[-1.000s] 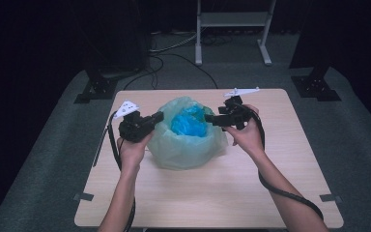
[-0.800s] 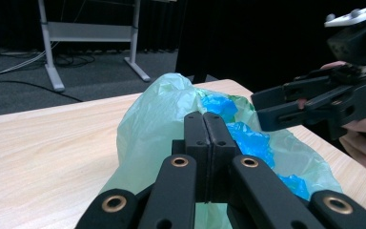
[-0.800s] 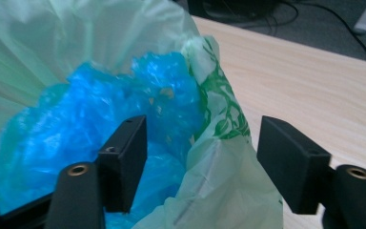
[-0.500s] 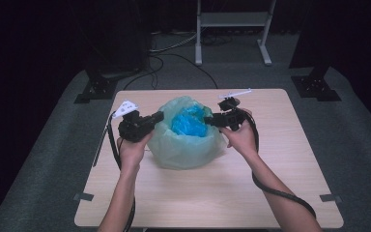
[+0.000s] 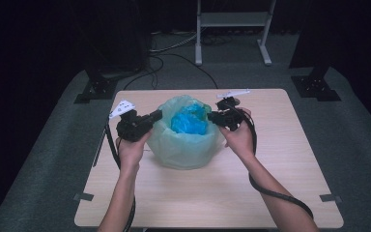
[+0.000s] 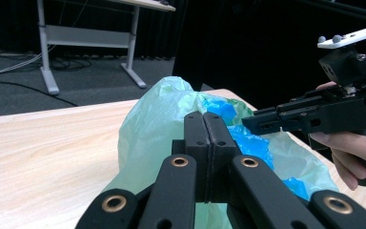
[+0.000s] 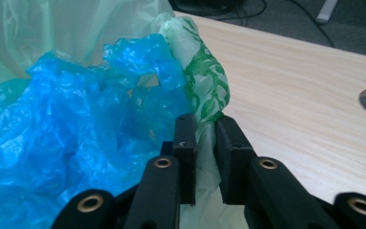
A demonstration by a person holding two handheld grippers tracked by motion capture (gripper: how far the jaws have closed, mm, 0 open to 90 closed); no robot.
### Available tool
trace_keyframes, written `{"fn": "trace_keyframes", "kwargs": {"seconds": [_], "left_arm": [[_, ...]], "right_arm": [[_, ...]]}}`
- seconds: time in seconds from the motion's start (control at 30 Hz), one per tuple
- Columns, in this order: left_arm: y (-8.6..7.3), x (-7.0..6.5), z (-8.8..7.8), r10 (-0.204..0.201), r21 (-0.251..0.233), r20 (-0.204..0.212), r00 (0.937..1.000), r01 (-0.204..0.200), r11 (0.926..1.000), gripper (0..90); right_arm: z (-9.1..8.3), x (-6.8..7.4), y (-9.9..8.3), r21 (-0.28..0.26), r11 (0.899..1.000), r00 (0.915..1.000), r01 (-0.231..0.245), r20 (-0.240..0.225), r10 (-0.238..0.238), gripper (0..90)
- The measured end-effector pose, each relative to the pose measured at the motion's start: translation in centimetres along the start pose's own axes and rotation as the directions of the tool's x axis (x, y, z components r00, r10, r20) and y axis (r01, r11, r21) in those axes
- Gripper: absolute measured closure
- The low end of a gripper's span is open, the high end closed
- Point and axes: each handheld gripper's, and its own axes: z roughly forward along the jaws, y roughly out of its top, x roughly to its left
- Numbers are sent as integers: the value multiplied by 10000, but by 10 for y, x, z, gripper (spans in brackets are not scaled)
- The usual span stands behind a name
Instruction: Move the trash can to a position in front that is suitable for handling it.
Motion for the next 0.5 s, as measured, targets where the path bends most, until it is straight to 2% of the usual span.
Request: {"fn": "trace_keyframes", "kwargs": {"seconds": [0.13,0.3,0.43,0.5], "left_arm": [[0,0,0,-20,-56,27,10000,20,10000,900],[1,-1,0,-88,-175,133,9999,90,9998,900],[3,-3,1,-32,-179,156,9999,35,9998,900],[3,-5,3,-17,-159,167,9999,19,9999,900]], "right_arm": [[-5,2,3,-427,9991,9996,21,267,-10,848],[-12,8,7,-732,9969,9979,290,595,-246,900],[-18,10,10,-890,9958,9995,216,253,-194,900],[-21,11,12,-959,9954,9999,75,-126,-88,900]]}}
